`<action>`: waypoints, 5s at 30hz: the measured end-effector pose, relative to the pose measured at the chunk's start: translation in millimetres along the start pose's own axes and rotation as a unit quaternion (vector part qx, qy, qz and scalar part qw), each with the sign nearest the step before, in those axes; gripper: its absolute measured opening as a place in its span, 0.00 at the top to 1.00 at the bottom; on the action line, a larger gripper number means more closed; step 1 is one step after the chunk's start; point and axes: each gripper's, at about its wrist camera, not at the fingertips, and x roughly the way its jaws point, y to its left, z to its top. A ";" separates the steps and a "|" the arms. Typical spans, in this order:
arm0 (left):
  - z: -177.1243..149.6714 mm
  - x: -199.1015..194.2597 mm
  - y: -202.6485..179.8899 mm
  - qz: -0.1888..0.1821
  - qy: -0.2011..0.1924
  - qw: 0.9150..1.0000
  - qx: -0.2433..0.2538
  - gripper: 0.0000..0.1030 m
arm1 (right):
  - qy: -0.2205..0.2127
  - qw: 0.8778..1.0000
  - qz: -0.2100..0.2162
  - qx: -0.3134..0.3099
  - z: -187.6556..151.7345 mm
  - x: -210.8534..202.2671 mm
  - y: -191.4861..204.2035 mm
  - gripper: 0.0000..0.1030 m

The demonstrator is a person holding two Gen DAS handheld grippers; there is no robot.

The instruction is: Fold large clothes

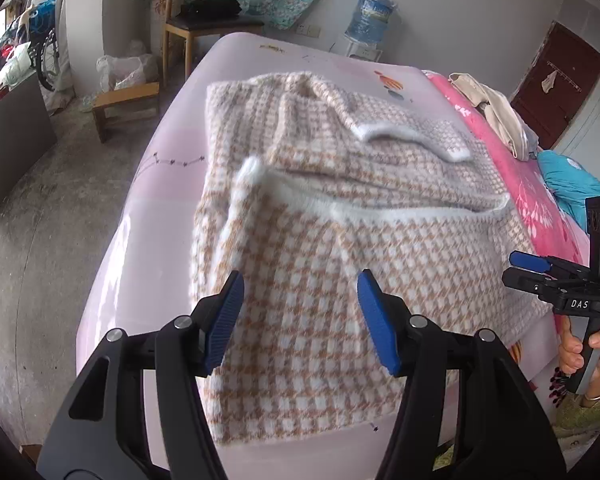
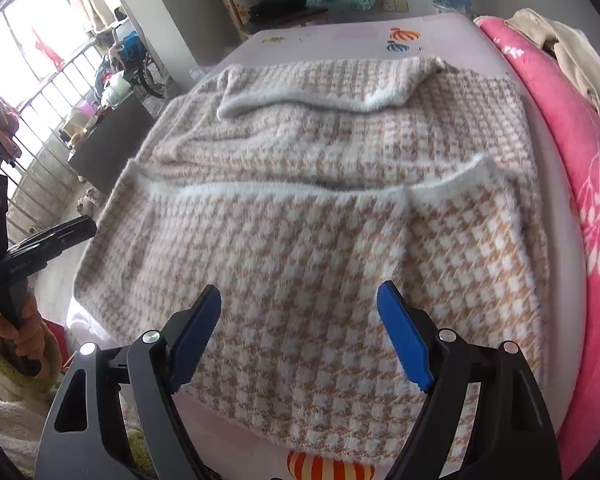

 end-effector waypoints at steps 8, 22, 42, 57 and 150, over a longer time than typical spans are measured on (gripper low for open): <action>-0.6 12.1 15.1 0.012 -0.019 1.000 -0.007 0.60 | 0.008 1.000 -0.008 0.004 -6.2 8.0 0.3 0.24; 42.4 51.2 35.1 -0.035 0.010 0.999 -0.020 0.60 | 0.016 1.000 -0.012 0.003 -4.6 12.5 0.0 0.24; 42.6 64.0 18.9 -0.026 0.042 0.999 0.010 0.63 | 0.015 1.000 -0.013 0.000 -4.4 15.4 0.9 0.22; 28.6 65.5 -17.4 0.100 0.025 0.991 0.083 0.61 | 0.009 1.000 -0.008 0.012 -9.3 3.5 -3.3 0.22; 25.2 -42.9 -43.3 0.090 -0.121 0.986 0.066 0.93 | -0.169 0.976 -0.131 0.045 7.4 -125.9 -55.5 0.93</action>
